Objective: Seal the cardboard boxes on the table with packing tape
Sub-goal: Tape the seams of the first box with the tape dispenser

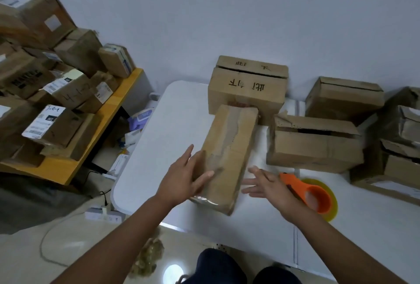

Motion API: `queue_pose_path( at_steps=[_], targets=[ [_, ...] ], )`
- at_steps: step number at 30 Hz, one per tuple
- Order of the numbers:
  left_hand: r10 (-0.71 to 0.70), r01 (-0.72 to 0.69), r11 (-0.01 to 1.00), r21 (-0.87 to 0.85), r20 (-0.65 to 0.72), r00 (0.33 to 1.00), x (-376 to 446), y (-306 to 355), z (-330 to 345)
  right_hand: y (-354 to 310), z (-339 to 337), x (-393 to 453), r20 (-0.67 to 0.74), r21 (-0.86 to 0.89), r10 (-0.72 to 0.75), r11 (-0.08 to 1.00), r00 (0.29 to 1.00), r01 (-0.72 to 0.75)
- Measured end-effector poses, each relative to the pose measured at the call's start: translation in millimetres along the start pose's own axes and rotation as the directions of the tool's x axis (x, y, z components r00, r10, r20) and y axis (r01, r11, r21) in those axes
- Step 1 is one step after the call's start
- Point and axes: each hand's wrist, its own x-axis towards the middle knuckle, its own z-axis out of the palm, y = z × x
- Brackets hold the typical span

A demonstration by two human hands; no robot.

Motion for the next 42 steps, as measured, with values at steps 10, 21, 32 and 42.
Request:
queue_pose_path(
  at_steps=[10, 21, 32, 42],
  targets=[
    [0.080, -0.197, 0.909, 0.367, 0.311, 0.947, 38, 37, 28, 1, -19, -9, -0.285, -0.259, -0.192, 0.959, 0.939, 0.118],
    [0.240, -0.303, 0.848, 0.434, 0.195, 0.951, 26, 3, -9, 8, -26, 10, -0.284, -0.420, -0.299, 0.893, 0.911, 0.162],
    [0.142, -0.145, 0.988, 0.045, 0.059, 0.988, 8, 8, 47, 20, 6, 10, 0.019, -0.271, -0.087, 0.959, 0.996, 0.089],
    [0.056, -0.054, 0.998, -0.034, 0.041, 0.998, 30, 50, 69, 87, -75, -11, -0.569, -0.576, -0.284, 0.808, 0.772, -0.127]
  ],
)
